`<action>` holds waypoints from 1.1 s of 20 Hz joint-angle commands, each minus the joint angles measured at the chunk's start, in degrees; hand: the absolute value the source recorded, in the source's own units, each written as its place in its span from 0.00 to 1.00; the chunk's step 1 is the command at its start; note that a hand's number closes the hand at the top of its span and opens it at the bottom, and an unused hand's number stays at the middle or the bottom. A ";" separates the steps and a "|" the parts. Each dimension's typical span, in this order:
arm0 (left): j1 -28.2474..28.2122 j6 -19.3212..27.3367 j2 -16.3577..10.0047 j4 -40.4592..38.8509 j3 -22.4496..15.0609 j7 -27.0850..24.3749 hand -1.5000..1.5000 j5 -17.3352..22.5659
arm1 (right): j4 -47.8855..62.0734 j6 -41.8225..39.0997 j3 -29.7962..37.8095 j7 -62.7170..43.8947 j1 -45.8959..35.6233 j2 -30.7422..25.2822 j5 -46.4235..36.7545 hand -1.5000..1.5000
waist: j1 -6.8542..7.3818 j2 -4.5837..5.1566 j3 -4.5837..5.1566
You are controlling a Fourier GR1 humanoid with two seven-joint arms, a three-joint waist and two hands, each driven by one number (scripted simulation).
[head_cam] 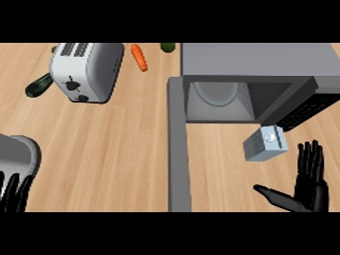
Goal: Pick up the milk, place it into the microwave and close the microwave
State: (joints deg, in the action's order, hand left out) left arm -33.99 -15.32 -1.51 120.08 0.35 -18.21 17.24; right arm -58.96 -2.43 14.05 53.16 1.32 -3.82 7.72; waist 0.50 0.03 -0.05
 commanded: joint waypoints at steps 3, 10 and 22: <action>-1.82 2.44 1.45 1.73 -5.53 -0.66 0.00 -5.18 | 15.26 0.60 2.03 10.23 -7.24 -0.84 -1.34 0.00 | 0.09 0.02 -0.01; -1.71 0.34 0.70 2.36 -1.27 0.52 0.00 -1.47 | 28.31 -1.07 4.28 14.91 -14.01 -4.96 -1.73 0.00 | 0.32 0.09 -0.04; -5.11 -2.33 0.40 2.08 -0.90 -0.61 0.00 0.96 | 30.29 -3.13 3.65 17.71 -16.24 -3.66 -2.46 0.00 | 0.29 0.08 -0.04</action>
State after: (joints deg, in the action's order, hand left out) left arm -38.21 -16.86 -0.60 120.72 -1.01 -20.43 16.11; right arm -31.52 -2.59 17.10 63.16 -13.22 -7.05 4.80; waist 0.72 0.07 -0.08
